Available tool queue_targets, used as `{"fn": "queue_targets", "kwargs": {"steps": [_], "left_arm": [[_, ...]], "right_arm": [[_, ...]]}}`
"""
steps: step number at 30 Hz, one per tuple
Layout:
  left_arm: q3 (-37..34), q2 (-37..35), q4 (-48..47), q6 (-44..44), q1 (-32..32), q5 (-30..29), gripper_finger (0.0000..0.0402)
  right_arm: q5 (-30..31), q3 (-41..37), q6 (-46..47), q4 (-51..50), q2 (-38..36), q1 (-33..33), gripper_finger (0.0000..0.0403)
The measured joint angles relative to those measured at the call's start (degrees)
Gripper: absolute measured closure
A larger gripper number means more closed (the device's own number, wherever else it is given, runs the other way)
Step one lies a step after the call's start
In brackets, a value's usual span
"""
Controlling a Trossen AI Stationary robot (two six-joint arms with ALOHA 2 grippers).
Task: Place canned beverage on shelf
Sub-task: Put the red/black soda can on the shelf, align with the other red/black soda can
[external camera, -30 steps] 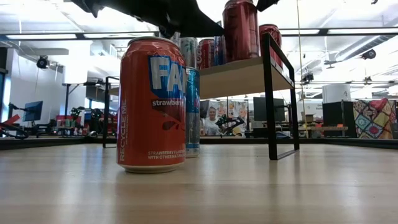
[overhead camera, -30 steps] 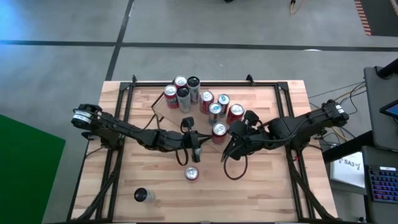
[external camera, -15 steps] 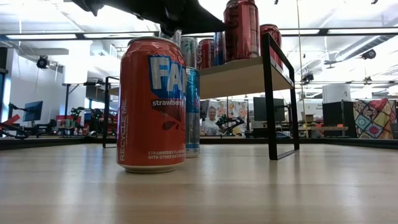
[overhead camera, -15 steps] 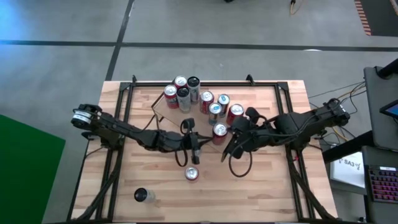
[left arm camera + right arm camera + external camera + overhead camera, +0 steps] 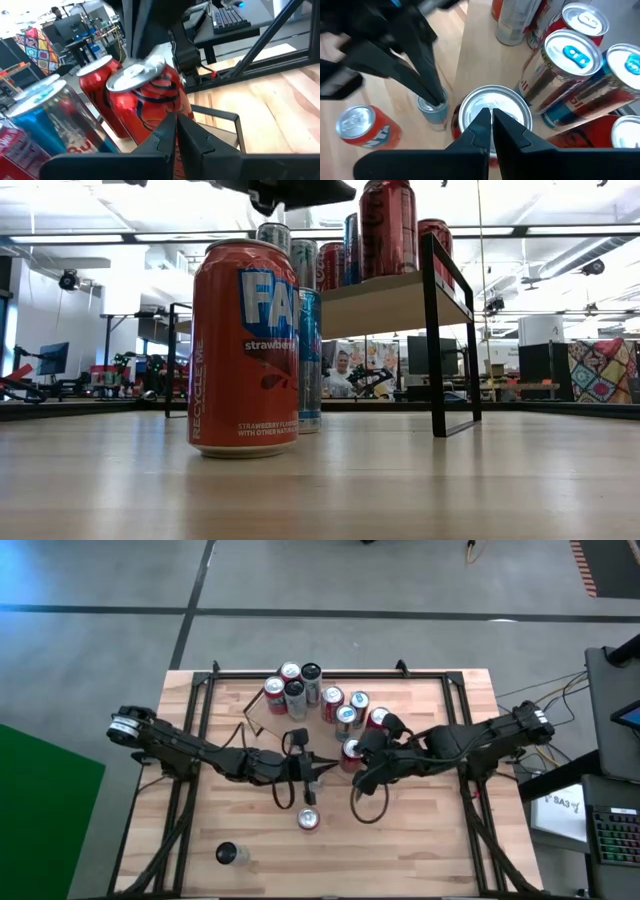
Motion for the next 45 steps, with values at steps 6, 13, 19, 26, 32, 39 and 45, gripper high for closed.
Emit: {"fn": "queue_targets", "kwargs": {"steps": [6, 13, 19, 26, 32, 39, 45], "left_arm": [[0.0, -2.3, -1.2, 1.2, 0.0, 0.0, 0.0402], [-0.1, -3.4, -1.5, 3.0, 0.0, -0.1, 0.0402], [-0.1, -5.4, -1.6, 4.5, 0.0, -0.2, 0.0402], [-0.1, -6.6, -1.9, 4.9, 0.0, -0.2, 0.0402], [-0.1, -5.7, -2.9, 4.9, 0.0, -0.1, 0.0402], [-0.1, -3.0, -3.0, 4.2, 0.0, 0.0, 0.0402], [-0.2, -0.1, -2.0, 3.2, 0.2, 1.7, 0.0402]], "right_arm": [[-0.2, 0.0, 0.1, -0.4, 1.0, -0.2, 0.0394], [-0.3, 0.0, 0.5, -2.4, 0.9, -0.2, 0.0394], [-0.2, 0.0, 0.2, -3.8, 0.8, -0.2, 0.0394], [-0.5, 0.0, -6.1, -4.8, 0.3, -0.2, 0.0394], [0.5, 0.0, -10.9, -5.0, 0.3, -0.2, 0.0394], [0.9, -0.1, -11.1, -5.2, -1.1, -0.1, 0.0394], [1.1, -0.1, -9.9, -4.8, -1.9, -0.1, 0.0394]]}}
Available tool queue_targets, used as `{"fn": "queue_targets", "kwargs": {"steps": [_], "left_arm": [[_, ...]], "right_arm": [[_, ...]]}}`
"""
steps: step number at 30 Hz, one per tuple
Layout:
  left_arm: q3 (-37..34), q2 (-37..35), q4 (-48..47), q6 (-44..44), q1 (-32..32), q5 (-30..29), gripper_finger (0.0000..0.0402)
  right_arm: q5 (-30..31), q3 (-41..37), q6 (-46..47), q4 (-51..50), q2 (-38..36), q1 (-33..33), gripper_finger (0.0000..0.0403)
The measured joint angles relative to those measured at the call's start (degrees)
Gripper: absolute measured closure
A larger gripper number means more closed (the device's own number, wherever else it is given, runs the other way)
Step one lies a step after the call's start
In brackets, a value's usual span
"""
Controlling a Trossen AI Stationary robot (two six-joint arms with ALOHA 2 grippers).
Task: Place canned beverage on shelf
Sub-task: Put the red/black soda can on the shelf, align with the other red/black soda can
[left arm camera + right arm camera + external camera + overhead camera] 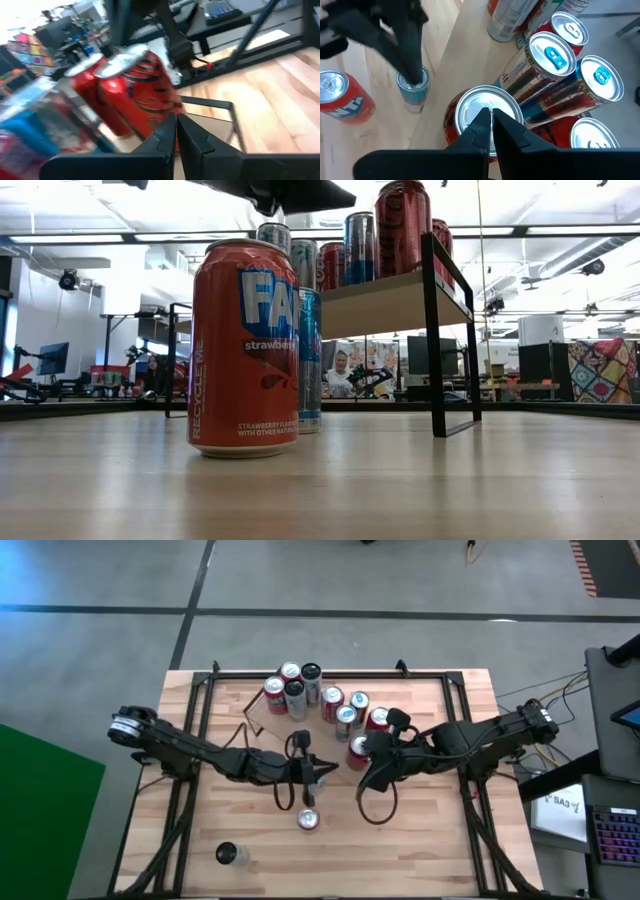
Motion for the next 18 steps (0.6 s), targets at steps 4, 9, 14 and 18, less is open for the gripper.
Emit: {"fn": "queue_targets", "kwargs": {"steps": [4, 9, 14, 18], "left_arm": [[0.0, 1.9, 1.2, -0.2, 0.1, 4.1, 0.0402], [0.0, 4.0, 3.6, 0.5, 0.4, 6.3, 0.0402], [0.1, 6.2, 7.1, 0.3, 1.6, 6.3, 0.0402], [0.1, 7.7, 9.4, -0.5, 2.2, 6.3, 0.0402]], "right_arm": [[0.0, 0.0, 0.6, 0.0, -0.5, 0.0, 0.0394], [0.0, 0.0, 0.8, -0.2, -1.1, 0.5, 0.0394], [0.2, 0.0, 0.8, -0.3, -1.4, 1.3, 0.0394], [0.2, 0.0, 1.0, -0.5, -1.8, 1.9, 0.0394]]}}
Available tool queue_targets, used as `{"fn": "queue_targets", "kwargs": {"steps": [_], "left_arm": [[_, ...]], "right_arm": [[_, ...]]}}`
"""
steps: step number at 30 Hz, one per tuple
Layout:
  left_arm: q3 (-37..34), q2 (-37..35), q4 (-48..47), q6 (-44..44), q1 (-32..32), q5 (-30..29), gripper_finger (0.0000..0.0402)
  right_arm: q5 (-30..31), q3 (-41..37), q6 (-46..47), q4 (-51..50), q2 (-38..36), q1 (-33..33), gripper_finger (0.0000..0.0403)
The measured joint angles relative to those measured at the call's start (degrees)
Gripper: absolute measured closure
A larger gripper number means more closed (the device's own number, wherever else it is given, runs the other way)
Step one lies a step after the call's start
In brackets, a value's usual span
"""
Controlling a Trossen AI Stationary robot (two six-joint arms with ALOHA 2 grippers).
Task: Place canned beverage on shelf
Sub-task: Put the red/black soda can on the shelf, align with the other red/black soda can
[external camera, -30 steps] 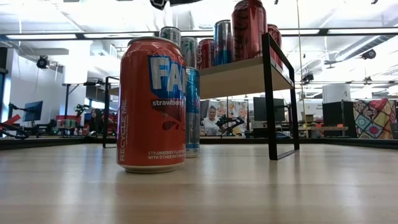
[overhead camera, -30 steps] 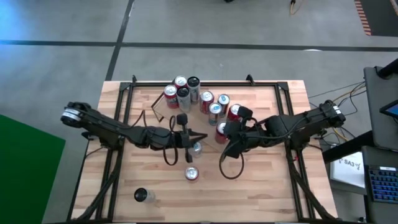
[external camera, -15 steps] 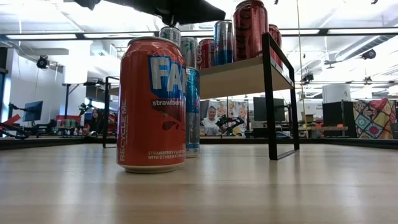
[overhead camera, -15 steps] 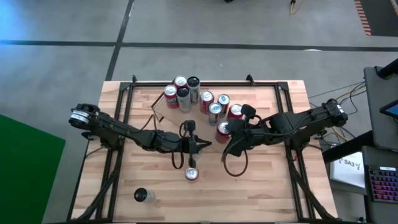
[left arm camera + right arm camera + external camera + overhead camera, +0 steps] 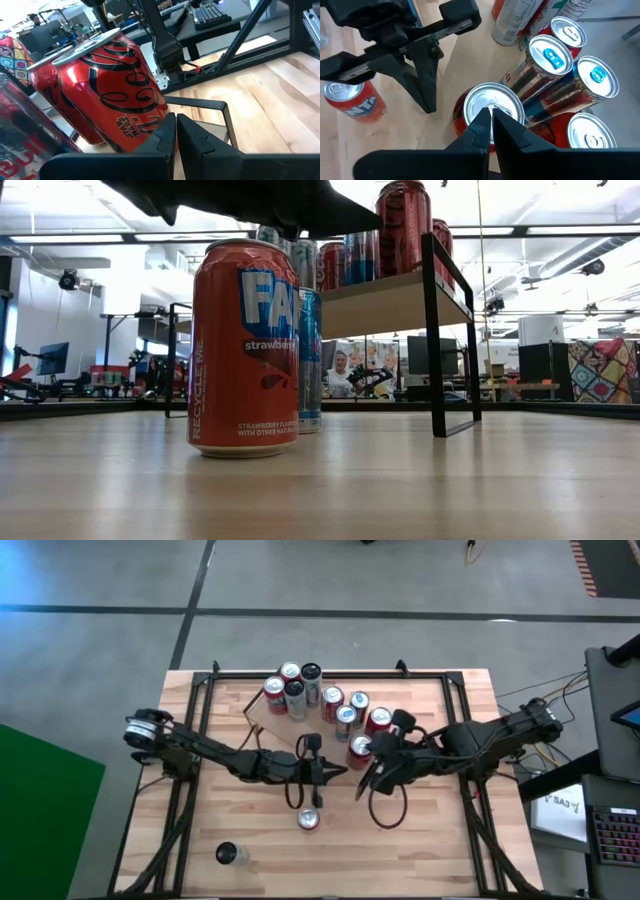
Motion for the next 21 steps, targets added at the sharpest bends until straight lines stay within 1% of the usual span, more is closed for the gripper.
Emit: {"fn": "queue_targets", "kwargs": {"steps": [7, 15, 21], "left_arm": [[0.0, 1.1, 2.3, -0.1, 0.7, 0.0, 0.0402], [0.1, 2.0, 5.4, -0.3, 1.0, 0.0, 0.0402], [0.1, 2.1, 6.3, -2.1, 1.7, 0.0, 0.0402]], "right_arm": [[0.1, 0.0, 2.8, -3.1, -1.6, 0.1, 0.0394], [0.2, 0.0, 3.7, -4.0, -3.2, 0.1, 0.0394], [1.7, 0.0, 4.1, -5.6, -5.1, 0.0, 0.0394]]}}
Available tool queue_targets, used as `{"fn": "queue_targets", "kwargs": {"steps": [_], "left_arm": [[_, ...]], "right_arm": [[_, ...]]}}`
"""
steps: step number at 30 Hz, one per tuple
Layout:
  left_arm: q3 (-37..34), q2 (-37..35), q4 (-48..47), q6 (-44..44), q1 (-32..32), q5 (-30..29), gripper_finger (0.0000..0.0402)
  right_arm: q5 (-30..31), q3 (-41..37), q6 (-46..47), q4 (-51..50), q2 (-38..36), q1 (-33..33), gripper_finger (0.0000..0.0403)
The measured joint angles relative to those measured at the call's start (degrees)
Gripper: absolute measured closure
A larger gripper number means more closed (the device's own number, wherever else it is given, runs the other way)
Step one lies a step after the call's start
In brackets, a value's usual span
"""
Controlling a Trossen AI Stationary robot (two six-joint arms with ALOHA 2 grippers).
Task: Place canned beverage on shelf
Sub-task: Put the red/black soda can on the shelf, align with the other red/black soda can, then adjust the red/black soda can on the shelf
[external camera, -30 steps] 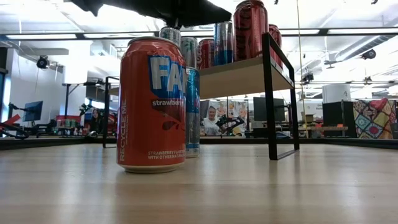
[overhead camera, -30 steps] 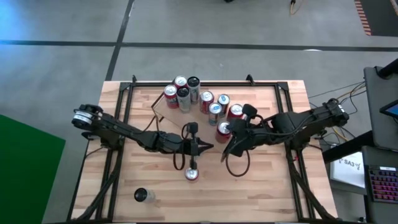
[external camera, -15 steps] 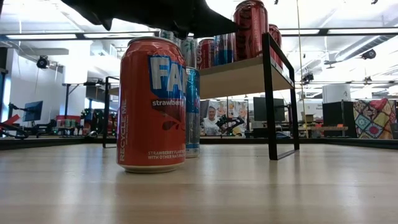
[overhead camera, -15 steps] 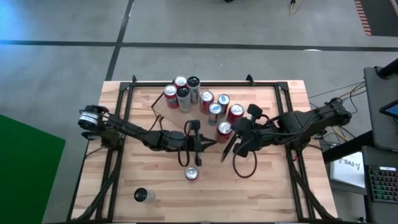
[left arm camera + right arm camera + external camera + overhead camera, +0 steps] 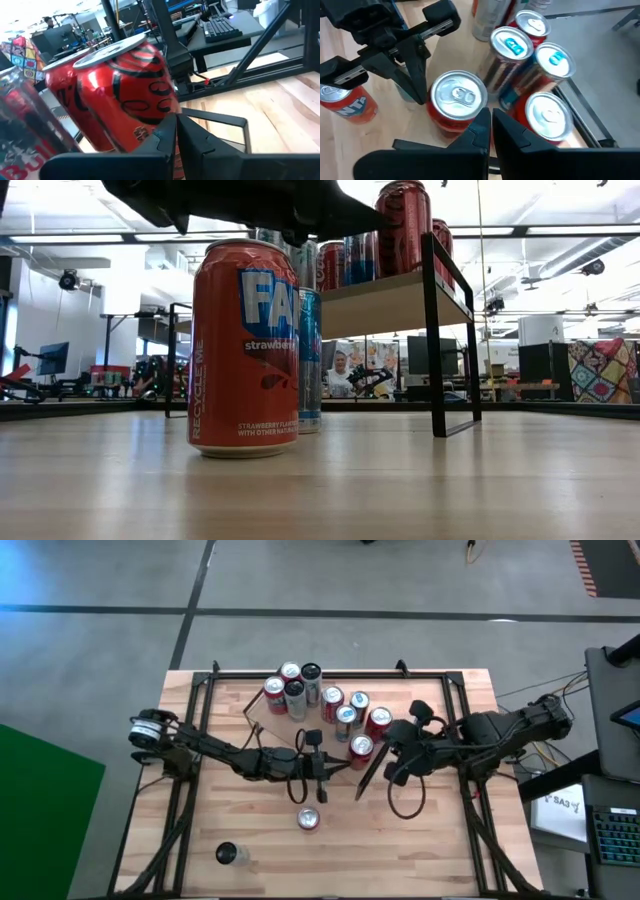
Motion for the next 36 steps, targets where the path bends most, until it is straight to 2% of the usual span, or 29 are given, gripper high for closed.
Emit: {"fn": "queue_targets", "kwargs": {"steps": [5, 12, 18, 27, 36], "left_arm": [[0.0, 0.0, 0.0, -1.2, 0.3, 0.0, 0.0402], [0.0, 0.0, 0.6, -1.2, 0.3, 0.0, 0.0402], [0.0, 0.0, 1.5, -1.6, 0.4, 0.0, 0.0402], [0.0, 0.0, 2.8, -2.1, 0.9, 0.0, 0.0402], [0.2, 0.0, 3.0, -2.6, 1.1, 0.0, 0.0402]], "right_arm": [[2.9, 0.0, 0.8, -0.4, -2.2, -0.4, 0.0394], [4.7, 0.0, 9.4, -5.2, -5.2, -4.6, 0.0394], [4.3, 0.0, 13.3, -11.5, -5.9, -9.5, 0.0394], [1.7, 0.0, 12.9, -11.6, -5.7, -12.9, 0.0394], [-0.6, 0.0, 14.0, -11.4, -5.3, -13.2, 0.0394]]}}
